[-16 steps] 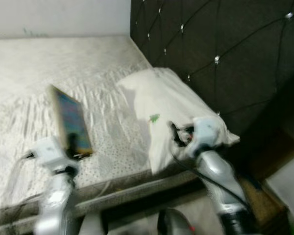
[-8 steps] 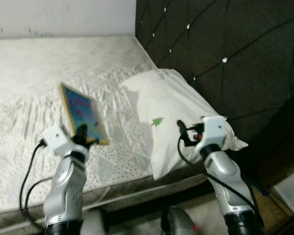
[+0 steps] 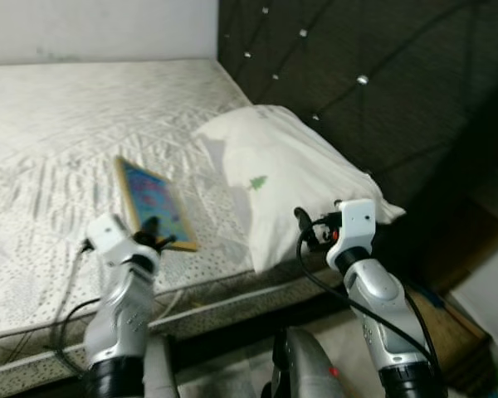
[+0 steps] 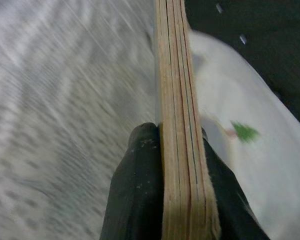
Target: Clean up the room
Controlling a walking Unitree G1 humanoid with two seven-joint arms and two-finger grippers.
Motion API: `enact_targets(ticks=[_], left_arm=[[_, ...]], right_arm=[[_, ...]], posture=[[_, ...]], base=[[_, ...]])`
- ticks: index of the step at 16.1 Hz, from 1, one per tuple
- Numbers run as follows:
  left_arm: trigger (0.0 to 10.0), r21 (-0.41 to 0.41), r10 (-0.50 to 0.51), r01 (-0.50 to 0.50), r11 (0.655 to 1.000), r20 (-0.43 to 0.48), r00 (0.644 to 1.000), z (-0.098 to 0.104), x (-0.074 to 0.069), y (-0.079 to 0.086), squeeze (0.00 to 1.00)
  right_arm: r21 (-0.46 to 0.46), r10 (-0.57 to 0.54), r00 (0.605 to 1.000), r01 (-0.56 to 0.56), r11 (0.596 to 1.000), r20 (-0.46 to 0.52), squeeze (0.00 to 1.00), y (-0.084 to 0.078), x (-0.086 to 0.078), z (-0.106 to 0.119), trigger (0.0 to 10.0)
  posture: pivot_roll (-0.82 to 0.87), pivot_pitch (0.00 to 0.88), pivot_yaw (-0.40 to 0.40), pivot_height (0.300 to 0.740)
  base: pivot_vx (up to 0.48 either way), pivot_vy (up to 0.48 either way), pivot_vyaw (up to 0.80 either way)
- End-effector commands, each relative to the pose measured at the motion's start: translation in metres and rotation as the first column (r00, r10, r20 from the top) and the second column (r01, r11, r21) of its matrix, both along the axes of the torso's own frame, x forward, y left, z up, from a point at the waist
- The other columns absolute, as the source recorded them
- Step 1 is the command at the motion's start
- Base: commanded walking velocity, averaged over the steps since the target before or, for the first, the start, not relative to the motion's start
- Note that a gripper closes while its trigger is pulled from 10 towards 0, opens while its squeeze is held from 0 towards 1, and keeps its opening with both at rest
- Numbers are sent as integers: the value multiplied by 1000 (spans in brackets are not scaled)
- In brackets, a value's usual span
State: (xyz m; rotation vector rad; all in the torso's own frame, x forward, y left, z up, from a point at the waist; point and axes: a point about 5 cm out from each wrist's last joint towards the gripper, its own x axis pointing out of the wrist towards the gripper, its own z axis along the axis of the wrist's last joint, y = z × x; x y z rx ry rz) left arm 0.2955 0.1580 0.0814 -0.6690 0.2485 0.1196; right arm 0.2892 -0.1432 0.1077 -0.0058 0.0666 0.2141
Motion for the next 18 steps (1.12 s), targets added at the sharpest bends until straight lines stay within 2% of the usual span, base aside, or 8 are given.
enact_targets(ticks=[1, 3, 5, 6, 8, 10, 15, 18], left_arm=[[10000, -62, -59, 60, 996, 20, 998, 4, 5, -18, 0], [10000, -148, -96, 98, 984, 22, 995, 1, 16, -25, 0], [10000, -193, -113, 111, 975, 2, 994, -1, 21, -28, 0], [10000, -204, -112, 110, 973, 2, 994, -1, 26, -29, 0], [10000, -205, -75, 78, 976, 25, 997, 3, 34, -27, 0], [10000, -183, -57, 67, 981, 63, 996, 7, 38, -23, 0], [10000, -212, -48, 66, 975, 87, 995, 12, 54, -14, 0], [10000, -222, -42, 49, 974, 37, 998, 1, 57, -10, 0]], right_arm=[[-4, -5, 1000, 5, 1000, 20, 0, -3, 1, 7, 10000], [-18, -14, 1000, 14, 1000, 28, 0, -10, -6, 12, 10000], [-31, -17, 999, 18, 999, 27, 0, -14, -11, 13, 10000], [-47, -22, 999, 23, 999, 24, 0, -20, -19, 15, 10000], [-73, -38, 999, 38, 997, 2, 0, -33, -33, 16, 10000], [-90, -49, 999, 48, 995, -14, 0, -42, -40, 16, 10000], [-110, -40, 999, 35, 993, -36, 0, -44, -48, 20, 10000], [-125, -45, 998, 39, 991, -44, 0, -49, -51, 23, 10000]], posture=[[-85, 37, -73, 572], [-122, 65, -71, 562], [-134, 73, -73, 562], [-163, 92, -79, 562], [-192, 116, -87, 562], [-202, 128, -91, 562], [-224, 152, -111, 562], [-248, 163, -116, 562]], base=[[0, 0, 0], [0, 0, 0], [0, 0, 0], [0, 0, 0], [0, 0, 0], [0, 0, 0], [0, 0, 0], [0, 0, 0]])
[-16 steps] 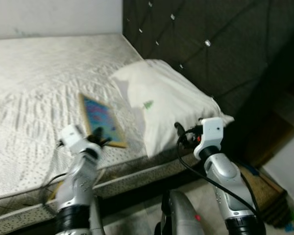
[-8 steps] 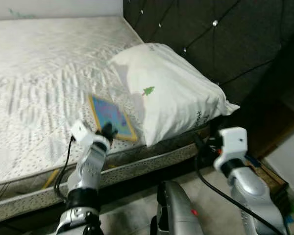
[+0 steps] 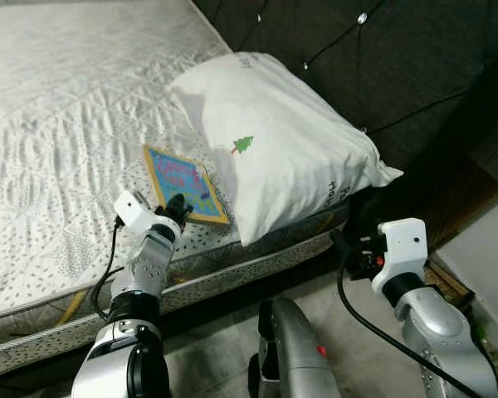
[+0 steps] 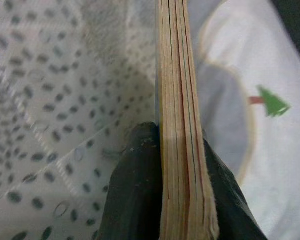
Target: Clean up the room
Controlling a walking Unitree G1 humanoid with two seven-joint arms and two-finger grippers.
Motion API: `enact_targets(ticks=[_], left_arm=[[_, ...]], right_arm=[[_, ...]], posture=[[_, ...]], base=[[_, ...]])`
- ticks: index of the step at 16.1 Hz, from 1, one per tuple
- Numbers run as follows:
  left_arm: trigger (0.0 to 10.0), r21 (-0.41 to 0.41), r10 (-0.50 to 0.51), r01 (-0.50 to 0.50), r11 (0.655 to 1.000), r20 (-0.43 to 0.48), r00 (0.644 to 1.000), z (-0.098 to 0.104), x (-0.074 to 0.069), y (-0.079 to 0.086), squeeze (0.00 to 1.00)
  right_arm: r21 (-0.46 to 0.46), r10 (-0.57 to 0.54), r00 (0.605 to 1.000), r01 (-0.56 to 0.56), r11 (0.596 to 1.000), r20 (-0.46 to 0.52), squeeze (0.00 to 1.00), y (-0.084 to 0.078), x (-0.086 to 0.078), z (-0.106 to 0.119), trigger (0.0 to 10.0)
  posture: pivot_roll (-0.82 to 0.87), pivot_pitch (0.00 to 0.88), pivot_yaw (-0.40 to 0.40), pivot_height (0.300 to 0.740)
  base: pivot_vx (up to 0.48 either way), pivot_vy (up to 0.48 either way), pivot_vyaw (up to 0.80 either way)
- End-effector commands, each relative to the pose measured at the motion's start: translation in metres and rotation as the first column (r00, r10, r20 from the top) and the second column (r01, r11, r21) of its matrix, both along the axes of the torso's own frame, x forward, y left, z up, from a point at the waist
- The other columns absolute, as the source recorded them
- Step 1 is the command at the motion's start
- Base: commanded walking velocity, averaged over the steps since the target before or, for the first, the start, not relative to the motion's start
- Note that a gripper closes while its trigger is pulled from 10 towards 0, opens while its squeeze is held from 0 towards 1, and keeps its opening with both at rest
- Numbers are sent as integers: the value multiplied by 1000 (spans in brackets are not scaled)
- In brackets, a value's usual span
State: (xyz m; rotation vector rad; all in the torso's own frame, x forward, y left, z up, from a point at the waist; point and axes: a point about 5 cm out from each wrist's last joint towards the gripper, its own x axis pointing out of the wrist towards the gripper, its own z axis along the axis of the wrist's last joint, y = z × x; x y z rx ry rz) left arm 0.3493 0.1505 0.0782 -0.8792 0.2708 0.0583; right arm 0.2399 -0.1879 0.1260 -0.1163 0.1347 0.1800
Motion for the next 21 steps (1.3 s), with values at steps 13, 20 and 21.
enact_targets(ticks=[13, 20, 21], left_arm=[[10000, -8, -63, 63, 998, -77, 995, -17, 4, 1, 1000], [10000, 75, -41, 49, 996, -106, 993, -12, 9, 19, 1000], [10000, 103, -25, 37, 994, -119, 993, -9, 10, 26, 1000]], right_arm=[[-43, -22, 1000, 22, 999, 16, 0, -9, -1, 15, 10000], [-35, -12, 1000, 13, 999, 25, 0, -5, 6, 14, 10000], [-33, -8, 1000, 9, 999, 30, 0, -4, 9, 14, 10000]], posture=[[-292, 160, -124, 562], [-270, 126, -118, 562], [-264, 117, -117, 562]], base=[[0, 0, 0], [0, 0, 0], [0, 0, 0]])
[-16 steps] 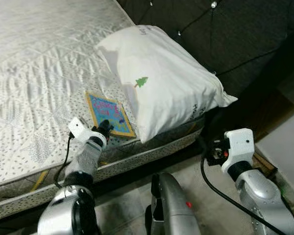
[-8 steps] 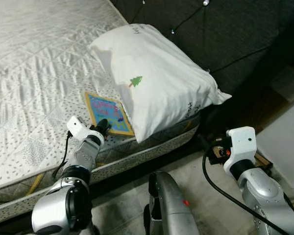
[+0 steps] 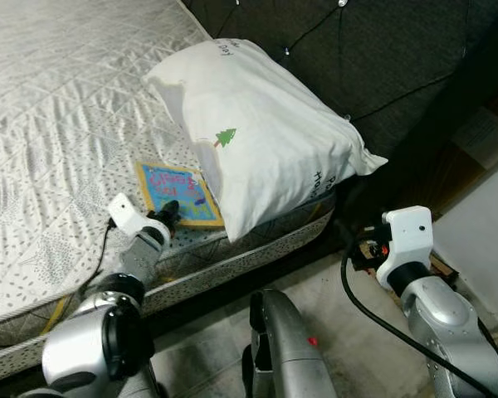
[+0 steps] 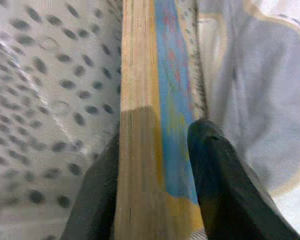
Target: Clean up the room
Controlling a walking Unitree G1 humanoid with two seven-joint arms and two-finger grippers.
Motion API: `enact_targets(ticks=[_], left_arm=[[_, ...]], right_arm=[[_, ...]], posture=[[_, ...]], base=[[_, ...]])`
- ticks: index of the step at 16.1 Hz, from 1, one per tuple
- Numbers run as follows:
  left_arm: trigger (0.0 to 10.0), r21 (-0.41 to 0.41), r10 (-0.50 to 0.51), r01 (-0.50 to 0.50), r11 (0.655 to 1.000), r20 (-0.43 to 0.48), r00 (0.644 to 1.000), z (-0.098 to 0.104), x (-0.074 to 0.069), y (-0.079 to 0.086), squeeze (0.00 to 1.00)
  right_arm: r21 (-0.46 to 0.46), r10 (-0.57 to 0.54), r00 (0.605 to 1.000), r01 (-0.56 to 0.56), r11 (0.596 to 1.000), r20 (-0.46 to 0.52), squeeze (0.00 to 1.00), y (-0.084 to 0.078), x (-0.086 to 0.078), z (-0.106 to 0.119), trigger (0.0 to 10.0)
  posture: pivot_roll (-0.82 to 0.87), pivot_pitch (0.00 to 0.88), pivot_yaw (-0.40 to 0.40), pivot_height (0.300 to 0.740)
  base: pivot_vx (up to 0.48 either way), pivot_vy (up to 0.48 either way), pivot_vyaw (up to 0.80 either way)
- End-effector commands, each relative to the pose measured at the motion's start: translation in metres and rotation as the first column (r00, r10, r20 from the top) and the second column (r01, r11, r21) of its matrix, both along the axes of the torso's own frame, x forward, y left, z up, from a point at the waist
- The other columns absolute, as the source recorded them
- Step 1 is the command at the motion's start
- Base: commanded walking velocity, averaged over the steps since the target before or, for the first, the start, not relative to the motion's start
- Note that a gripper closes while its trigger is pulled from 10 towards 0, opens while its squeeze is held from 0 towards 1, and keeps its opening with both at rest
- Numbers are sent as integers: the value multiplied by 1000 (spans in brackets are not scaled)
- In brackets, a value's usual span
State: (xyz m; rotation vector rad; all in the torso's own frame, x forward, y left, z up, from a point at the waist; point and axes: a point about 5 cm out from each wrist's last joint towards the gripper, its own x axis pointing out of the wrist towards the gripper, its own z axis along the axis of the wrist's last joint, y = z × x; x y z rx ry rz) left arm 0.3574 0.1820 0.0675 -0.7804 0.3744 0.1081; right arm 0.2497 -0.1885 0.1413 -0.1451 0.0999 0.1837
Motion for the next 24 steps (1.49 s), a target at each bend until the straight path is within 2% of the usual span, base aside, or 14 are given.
enact_targets(ticks=[1, 4, 8, 14, 18, 24], left_arm=[[10000, 41, -8, 8, 999, -15, 1000, 5, 3, 2, 1000], [10000, 128, -1, 9, 992, -61, 998, 8, 5, 13, 1000], [10000, 230, -15, 48, 972, -143, 990, 5, 3, 19, 1000], [10000, 334, -4, 84, 939, -233, 972, -4, -4, 26, 1000], [10000, 418, -43, 176, 891, -309, 950, -16, -14, 32, 1000], [10000, 413, -37, 175, 894, -321, 946, -19, -17, 35, 1000]], right_arm=[[-4, -12, 1000, 12, 1000, -2, 0, -2, 2, -2, 10000], [3, 2, 1000, -2, 1000, 7, 0, 1, 9, -1, 10000], [10, 14, 1000, -14, 1000, 21, 0, 4, 16, -2, 10000], [22, 34, 999, -35, 999, 33, 0, 10, 22, -4, 10000], [37, 38, 999, -40, 999, 39, 0, 13, 24, -7, 10000], [39, 24, 999, -26, 999, 48, 0, 12, 23, -8, 10000]], posture=[[-257, 107, -116, 562], [-245, 89, -114, 562], [-229, 71, -107, 562], [-204, 61, -98, 562], [-192, 56, -84, 562], [-205, 63, -74, 562]], base=[[0, 0, 0], [0, 0, 0], [0, 0, 0], [0, 0, 0], [0, 0, 0], [0, 0, 0]])
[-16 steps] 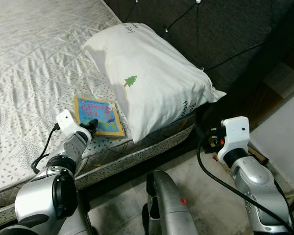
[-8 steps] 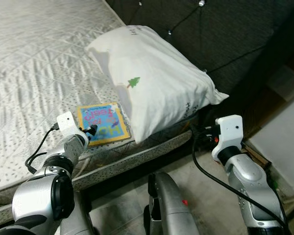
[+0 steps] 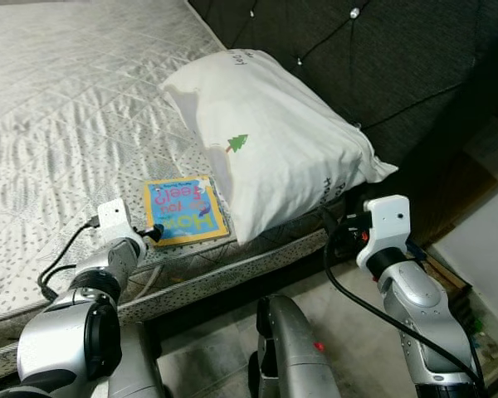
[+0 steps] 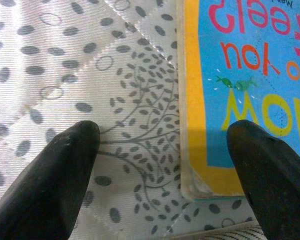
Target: Clean up the room
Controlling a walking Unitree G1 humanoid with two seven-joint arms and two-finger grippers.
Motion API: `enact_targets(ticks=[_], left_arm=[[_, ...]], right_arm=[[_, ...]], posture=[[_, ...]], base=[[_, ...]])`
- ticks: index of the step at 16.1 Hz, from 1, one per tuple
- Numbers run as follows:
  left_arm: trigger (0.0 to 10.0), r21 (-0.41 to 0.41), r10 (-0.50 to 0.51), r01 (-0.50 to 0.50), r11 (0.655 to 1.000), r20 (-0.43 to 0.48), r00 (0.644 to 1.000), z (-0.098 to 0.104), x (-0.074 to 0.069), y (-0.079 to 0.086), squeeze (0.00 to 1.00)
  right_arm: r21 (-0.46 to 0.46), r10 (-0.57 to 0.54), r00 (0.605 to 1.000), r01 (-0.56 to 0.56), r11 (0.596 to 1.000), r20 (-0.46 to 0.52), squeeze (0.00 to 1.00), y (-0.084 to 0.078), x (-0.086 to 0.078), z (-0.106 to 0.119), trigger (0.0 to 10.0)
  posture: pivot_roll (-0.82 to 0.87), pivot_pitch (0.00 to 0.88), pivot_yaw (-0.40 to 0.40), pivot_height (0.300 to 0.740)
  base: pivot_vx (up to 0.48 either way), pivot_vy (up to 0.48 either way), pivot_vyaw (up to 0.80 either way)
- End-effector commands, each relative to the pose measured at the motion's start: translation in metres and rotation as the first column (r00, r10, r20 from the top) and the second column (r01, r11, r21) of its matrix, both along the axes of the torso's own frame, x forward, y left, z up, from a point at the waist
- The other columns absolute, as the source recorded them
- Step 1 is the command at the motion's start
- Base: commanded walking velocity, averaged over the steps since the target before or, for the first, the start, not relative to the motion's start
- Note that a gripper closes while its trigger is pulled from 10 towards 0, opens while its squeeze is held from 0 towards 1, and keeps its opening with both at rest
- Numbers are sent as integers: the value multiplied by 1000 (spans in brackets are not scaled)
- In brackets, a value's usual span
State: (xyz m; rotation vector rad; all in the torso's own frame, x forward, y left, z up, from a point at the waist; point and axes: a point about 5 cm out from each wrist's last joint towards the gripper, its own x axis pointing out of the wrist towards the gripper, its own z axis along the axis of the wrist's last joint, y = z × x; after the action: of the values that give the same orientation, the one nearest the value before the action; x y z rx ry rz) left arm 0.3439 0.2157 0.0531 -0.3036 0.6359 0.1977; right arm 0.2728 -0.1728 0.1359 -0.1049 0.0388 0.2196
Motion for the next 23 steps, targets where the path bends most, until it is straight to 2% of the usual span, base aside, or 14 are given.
enact_targets(ticks=[1, 2, 3, 4, 5, 6, 7, 8, 12, 18, 23], left_arm=[[10000, 8, 3, -2, 1000, -28, 1000, -5, -4, 1, 1000], [10000, -11, 30, -31, 999, -23, 999, -4, -3, 1, 1000], [10000, -15, 82, -82, 997, -12, 997, -2, -2, 4, 804], [10000, -18, 96, -96, 995, -12, 995, -2, -2, 5, 804], [10000, -19, 153, -153, 988, -17, 988, -2, -3, 9, 678], [10000, -20, 167, -168, 986, -33, 985, -4, -5, 9, 271], [10000, -9, 166, -166, 986, -50, 985, -6, -7, 9, 0], [10000, 34, 161, -159, 987, -89, 983, -11, -12, 13, 0], [10000, 42, 133, -128, 991, -148, 980, -23, -22, 14, 0], [10000, 74, 50, -39, 996, -141, 989, -18, -18, 12, 0], [10000, 64, -52, 61, 996, -132, 990, -14, -10, -7, 0]], right_arm=[[-10, -16, 1000, 16, 1000, -6, 0, -5, -2, -2, 10000], [-14, -23, 1000, 22, 1000, -6, 0, -7, -4, -2, 10000], [-15, -31, 999, 31, 999, -8, 0, -9, -4, -3, 10000], [-15, -32, 999, 32, 999, -8, 0, -10, -4, -3, 10000], [-13, -30, 999, 30, 999, -12, 0, -8, -4, -4, 10000], [-9, -24, 1000, 24, 1000, -17, 0, -6, -5, -6, 10000], [-8, -21, 1000, 20, 1000, -19, 0, -4, -6, -6, 10000], [-7, -16, 1000, 16, 1000, -23, 0, -4, -8, -6, 10000], [-8, -29, 999, 28, 1000, -38, 0, -8, -14, -8, 10000], [2, -42, 997, 42, 999, -60, 0, -7, -25, -10, 10000], [7, -49, 997, 50, 999, -67, 0, -6, -26, -10, 10000]], posture=[[-209, 63, -71, 562], [-210, 65, -67, 562], [-202, 69, -67, 562], [-202, 69, -67, 562], [-197, 72, -69, 562], [-192, 78, -71, 562], [-188, 81, -73, 562], [-187, 90, -73, 562], [-190, 117, -65, 562], [-198, 156, -51, 562], [-200, 155, -45, 562]], base=[[0, 0, 0], [0, 0, 0], [0, 0, 0], [0, 0, 0], [0, 0, 0], [0, 0, 0], [0, 0, 0], [0, 0, 0], [0, 0, 0], [0, 0, 0], [0, 0, 0]])
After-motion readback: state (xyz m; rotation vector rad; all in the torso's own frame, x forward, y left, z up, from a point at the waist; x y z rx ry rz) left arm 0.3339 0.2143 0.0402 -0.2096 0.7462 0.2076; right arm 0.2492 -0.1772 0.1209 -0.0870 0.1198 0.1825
